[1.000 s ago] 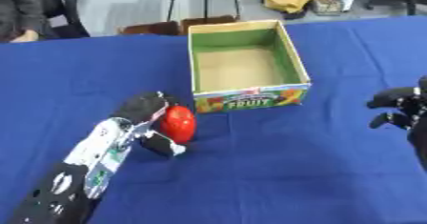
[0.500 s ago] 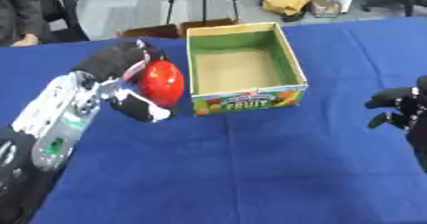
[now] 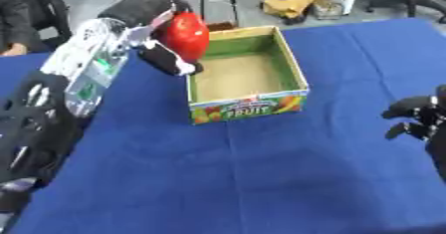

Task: Pick up objects on the table and place them in the box.

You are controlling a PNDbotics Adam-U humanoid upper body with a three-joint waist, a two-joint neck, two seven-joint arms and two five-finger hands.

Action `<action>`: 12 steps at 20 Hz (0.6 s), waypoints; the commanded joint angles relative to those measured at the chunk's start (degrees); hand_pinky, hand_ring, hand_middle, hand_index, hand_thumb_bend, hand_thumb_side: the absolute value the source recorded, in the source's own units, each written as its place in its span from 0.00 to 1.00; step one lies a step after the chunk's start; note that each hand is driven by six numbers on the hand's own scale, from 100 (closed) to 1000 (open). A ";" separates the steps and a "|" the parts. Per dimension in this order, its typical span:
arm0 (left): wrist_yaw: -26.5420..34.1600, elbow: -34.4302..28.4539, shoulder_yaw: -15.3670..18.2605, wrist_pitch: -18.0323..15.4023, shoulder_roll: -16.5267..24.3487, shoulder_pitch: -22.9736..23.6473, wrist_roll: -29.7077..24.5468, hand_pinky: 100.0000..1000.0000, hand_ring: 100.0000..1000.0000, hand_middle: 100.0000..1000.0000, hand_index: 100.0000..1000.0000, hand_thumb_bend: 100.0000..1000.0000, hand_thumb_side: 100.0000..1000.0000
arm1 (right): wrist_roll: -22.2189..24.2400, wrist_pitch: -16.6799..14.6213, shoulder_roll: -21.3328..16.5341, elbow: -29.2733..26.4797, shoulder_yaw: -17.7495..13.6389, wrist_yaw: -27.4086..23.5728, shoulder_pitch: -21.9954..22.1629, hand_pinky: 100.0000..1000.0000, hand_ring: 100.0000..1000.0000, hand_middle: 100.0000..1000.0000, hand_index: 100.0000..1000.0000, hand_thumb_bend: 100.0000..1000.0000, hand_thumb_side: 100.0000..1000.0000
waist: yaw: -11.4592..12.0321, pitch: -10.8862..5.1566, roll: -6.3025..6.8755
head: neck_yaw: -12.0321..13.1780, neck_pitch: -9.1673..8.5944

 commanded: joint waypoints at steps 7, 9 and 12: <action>-9.11 18.02 5.53 -2.11 -6.52 -4.95 11.03 0.31 0.34 0.40 0.65 0.33 0.34 | 0.83 0.19 -0.82 -1.17 0.56 -0.21 -1.64 0.40 0.61 0.54 0.55 0.00 0.99 | -2.71 0.61 0.81 | 1.59 -2.10; -9.35 19.50 5.90 -2.40 -6.96 -4.99 12.43 0.38 0.40 0.46 0.69 0.49 0.42 | 0.83 0.22 -0.80 -1.21 0.55 -0.20 -1.75 0.40 0.61 0.54 0.55 0.00 0.99 | -3.05 0.84 0.94 | 1.56 -2.19; -8.96 20.75 6.25 -3.05 -7.32 -4.77 13.43 0.53 0.51 0.55 0.77 1.00 0.64 | 0.81 0.26 -0.72 -1.22 0.52 -0.16 -1.78 0.40 0.61 0.54 0.55 0.00 0.99 | -3.28 1.03 0.99 | 1.45 -2.24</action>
